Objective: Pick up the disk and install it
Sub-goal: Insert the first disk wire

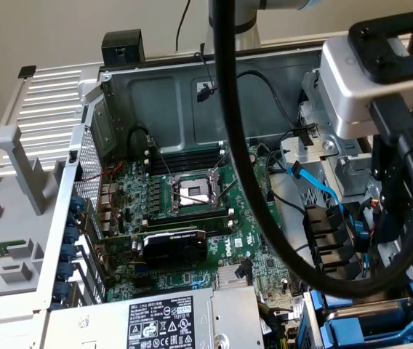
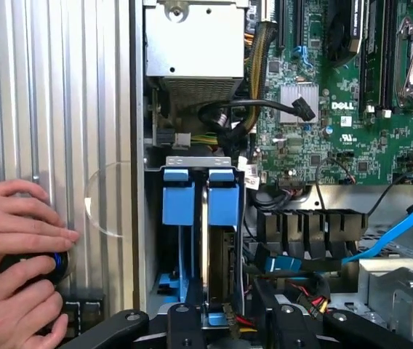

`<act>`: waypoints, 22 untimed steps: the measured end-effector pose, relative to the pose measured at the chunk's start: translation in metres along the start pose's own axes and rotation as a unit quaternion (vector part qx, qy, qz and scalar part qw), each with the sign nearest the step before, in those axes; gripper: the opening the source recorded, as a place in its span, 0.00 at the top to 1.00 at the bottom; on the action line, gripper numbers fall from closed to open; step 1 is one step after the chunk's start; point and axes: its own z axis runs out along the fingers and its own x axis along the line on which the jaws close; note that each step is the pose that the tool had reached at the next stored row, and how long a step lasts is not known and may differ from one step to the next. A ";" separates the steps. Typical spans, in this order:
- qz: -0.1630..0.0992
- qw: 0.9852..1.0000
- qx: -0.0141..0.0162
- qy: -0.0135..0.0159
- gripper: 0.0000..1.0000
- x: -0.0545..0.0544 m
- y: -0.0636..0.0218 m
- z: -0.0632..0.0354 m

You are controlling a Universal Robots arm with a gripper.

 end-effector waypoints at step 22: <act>-0.019 1.000 -0.012 -0.022 0.60 0.013 -0.0100 0.0175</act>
